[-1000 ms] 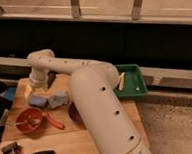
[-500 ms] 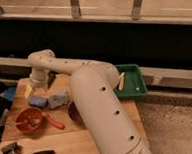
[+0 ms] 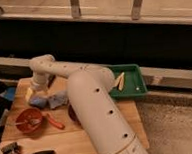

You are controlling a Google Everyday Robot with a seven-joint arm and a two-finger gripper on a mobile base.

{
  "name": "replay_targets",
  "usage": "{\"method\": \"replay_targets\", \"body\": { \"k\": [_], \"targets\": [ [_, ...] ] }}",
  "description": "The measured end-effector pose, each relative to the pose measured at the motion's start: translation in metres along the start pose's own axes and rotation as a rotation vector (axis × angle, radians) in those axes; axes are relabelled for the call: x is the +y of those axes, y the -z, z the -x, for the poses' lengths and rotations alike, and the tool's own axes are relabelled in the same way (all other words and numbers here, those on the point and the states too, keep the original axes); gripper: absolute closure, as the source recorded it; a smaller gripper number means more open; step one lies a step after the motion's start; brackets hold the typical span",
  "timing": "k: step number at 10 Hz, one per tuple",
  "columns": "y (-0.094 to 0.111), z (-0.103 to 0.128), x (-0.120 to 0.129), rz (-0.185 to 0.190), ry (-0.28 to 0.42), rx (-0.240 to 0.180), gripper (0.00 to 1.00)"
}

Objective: Wipe purple bowl with sponge

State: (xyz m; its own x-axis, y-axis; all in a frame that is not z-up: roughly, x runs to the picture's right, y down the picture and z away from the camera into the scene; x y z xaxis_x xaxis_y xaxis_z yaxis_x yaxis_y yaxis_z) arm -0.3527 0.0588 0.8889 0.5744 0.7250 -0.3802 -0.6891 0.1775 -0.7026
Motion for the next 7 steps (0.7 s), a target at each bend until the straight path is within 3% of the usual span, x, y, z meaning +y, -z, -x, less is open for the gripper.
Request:
{"method": "replay_targets", "body": {
  "k": [4,7],
  "targets": [
    [-0.015,-0.005,-0.003,-0.020,-0.032,0.010,0.28],
    [-0.022,-0.009,-0.003,-0.074,-0.065,0.002,0.28]
  ]
}}
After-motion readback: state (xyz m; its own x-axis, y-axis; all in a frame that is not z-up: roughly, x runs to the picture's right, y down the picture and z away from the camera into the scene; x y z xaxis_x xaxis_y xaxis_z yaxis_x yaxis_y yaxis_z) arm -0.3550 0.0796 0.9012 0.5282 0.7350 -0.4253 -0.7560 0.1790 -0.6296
